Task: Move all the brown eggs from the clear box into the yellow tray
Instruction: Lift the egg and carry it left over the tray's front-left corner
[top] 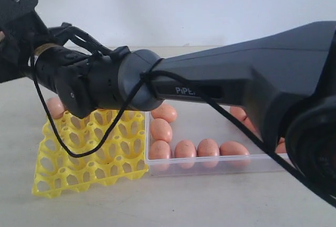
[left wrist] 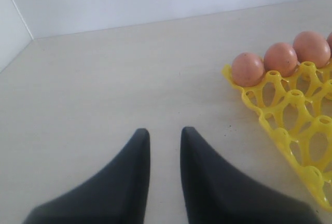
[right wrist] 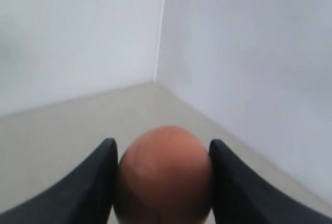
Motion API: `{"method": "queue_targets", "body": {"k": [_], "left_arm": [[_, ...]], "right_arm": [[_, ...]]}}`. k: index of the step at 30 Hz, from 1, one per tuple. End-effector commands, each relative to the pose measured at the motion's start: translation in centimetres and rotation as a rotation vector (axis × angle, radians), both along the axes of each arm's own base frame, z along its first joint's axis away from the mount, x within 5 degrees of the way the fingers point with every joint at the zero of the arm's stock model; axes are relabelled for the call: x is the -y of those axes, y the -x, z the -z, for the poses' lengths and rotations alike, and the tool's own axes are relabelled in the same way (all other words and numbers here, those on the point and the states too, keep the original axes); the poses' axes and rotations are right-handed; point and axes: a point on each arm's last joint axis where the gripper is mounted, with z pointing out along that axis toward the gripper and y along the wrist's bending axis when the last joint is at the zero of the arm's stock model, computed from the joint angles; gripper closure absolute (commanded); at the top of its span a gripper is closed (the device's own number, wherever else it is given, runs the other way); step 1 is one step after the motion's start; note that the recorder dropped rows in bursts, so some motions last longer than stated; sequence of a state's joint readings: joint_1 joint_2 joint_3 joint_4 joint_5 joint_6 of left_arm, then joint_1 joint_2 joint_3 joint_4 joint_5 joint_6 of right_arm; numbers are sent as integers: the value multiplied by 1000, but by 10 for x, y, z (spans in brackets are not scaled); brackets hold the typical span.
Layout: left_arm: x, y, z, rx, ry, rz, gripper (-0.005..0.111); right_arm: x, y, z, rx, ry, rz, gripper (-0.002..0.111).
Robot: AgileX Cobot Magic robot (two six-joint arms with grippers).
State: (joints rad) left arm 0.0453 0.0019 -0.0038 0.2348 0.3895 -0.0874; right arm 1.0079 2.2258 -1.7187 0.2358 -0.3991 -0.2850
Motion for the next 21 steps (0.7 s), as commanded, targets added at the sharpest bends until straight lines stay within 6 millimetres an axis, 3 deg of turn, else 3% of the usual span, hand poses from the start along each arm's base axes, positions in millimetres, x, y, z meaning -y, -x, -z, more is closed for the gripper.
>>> {"method": "queue_targets", "body": {"k": [1, 5, 7, 9, 13, 17, 21], "left_arm": [[0, 0, 1, 5, 3, -1, 85], [0, 0, 1, 5, 3, -1, 85], [0, 0, 1, 5, 3, -1, 85], [0, 0, 1, 5, 3, -1, 85], [0, 0, 1, 5, 3, -1, 85], [0, 0, 1, 5, 3, -1, 85], [0, 0, 1, 5, 3, 2, 85]], "right_arm": [[12, -11, -32, 133, -225, 163, 109], [14, -14, -55, -30, -443, 172, 109], [11, -13, -63, -235, -585, 118, 109], [10, -15, -61, -385, -620, 57, 109], [4, -13, -48, -366, -404, -207, 109], [21, -17, -35, -494, -333, -581, 109], [43, -43, -6, -589, -264, -626, 109]]}}
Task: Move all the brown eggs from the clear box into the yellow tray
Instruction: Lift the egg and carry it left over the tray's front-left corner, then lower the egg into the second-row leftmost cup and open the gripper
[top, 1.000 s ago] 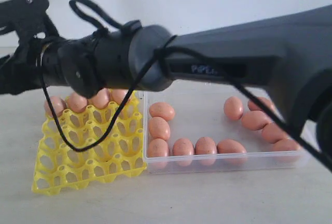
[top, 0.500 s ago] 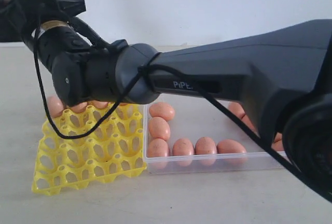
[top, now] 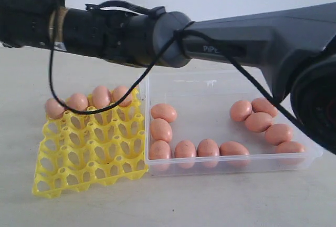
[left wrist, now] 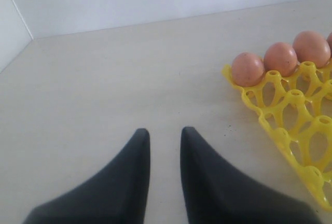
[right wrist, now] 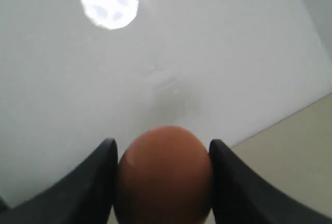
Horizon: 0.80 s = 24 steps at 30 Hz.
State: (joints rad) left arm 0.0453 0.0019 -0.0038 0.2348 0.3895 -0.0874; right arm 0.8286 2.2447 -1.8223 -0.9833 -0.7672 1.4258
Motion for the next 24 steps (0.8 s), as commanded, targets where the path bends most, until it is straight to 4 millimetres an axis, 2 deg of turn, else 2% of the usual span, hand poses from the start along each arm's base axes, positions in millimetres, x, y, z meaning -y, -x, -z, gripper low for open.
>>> {"method": "queue_targets", "body": {"k": [1, 4, 5, 9, 15, 19, 24], "left_arm": [[0, 0, 1, 5, 3, 6, 85], [1, 0, 1, 5, 3, 11, 85], [1, 0, 1, 5, 3, 11, 85], [1, 0, 1, 5, 3, 11, 85], [1, 0, 1, 5, 3, 11, 85], [1, 0, 1, 5, 3, 11, 85], [1, 0, 1, 5, 3, 11, 85]], "right_arm": [[20, -21, 33, -74, 113, -118, 109], [11, -15, 65, -80, 203, -154, 109], [3, -9, 79, -51, 283, -144, 109], [-12, -8, 109, 113, 547, 83, 109], [-9, -18, 113, 168, 630, 240, 109], [-11, -9, 117, 300, 673, 103, 109], [-9, -12, 119, 288, 706, 140, 109]]}}
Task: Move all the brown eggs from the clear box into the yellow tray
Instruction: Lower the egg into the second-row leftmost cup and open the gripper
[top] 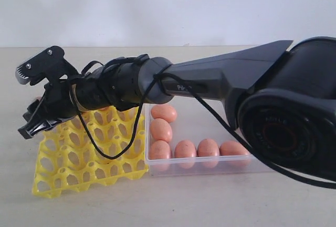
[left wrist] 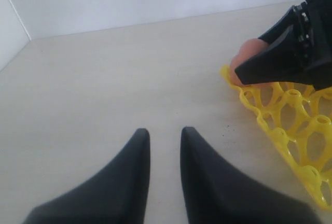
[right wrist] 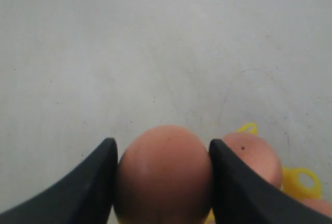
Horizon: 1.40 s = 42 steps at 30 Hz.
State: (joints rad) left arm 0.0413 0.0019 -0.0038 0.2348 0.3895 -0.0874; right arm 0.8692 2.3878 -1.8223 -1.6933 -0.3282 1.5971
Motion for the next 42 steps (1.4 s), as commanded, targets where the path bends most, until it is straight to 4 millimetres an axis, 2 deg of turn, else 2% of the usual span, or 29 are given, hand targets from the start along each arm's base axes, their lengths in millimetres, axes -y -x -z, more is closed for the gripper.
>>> {"method": "queue_targets", "body": {"k": [1, 5, 12, 22, 24, 30, 33, 38, 42], "left_arm": [[0, 0, 1, 5, 3, 7, 85], [0, 0, 1, 5, 3, 7, 85], [0, 0, 1, 5, 3, 7, 85], [0, 0, 1, 5, 3, 7, 85], [0, 0, 1, 5, 3, 7, 85], [0, 0, 1, 5, 3, 7, 85], [0, 0, 1, 5, 3, 7, 85], [0, 0, 1, 5, 3, 7, 85], [0, 0, 1, 5, 3, 7, 85]], "right_arm": [[1, -2, -1, 9, 15, 20, 109], [1, -1, -1, 8, 15, 18, 109], [0, 0, 22, -28, 43, 4, 109], [1, -5, 22, -4, 52, 49, 107], [1, -5, 22, -4, 52, 50, 101], [1, -5, 22, -3, 53, 51, 65], [1, -5, 21, -13, 47, 55, 55], [1, -5, 18, -26, 36, 65, 46], [1, -5, 16, -26, 33, 66, 46]]}}
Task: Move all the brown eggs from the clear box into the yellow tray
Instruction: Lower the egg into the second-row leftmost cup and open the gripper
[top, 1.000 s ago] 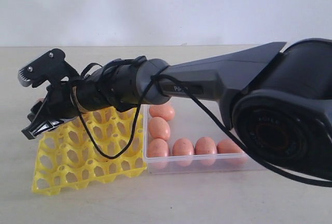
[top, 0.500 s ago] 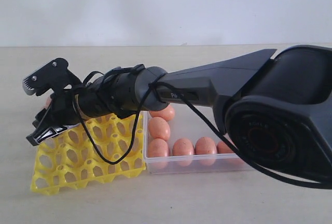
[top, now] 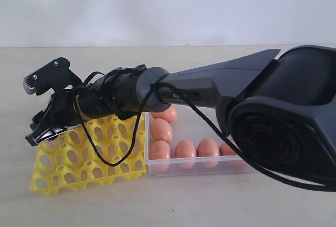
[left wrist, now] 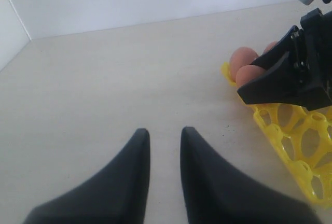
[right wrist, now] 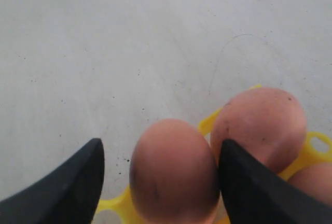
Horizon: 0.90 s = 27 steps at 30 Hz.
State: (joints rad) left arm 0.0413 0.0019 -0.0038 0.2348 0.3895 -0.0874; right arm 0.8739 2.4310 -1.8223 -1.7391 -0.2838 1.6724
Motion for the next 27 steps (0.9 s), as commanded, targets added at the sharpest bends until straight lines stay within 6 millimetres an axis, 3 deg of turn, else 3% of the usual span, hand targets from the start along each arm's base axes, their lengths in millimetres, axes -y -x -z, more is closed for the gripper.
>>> {"method": "queue_targets", "body": {"k": [1, 7, 16, 20, 22, 24, 27], "left_arm": [[0, 0, 1, 5, 3, 7, 85], [0, 0, 1, 5, 3, 7, 85], [0, 0, 1, 5, 3, 7, 85], [0, 0, 1, 5, 3, 7, 85], [0, 0, 1, 5, 3, 7, 85], [0, 0, 1, 5, 3, 7, 85], [0, 0, 1, 5, 3, 7, 85]], "right_arm": [[1, -3, -8, 12, -12, 18, 46], [1, -2, -17, -14, -38, 25, 46], [6, -7, -53, 71, -75, 95, 46], [8, -3, -78, 90, -115, 76, 46], [10, 1, -100, 95, -155, 68, 47], [14, 6, -127, 90, -209, 59, 53], [21, 13, -162, 118, -266, 47, 79]]}}
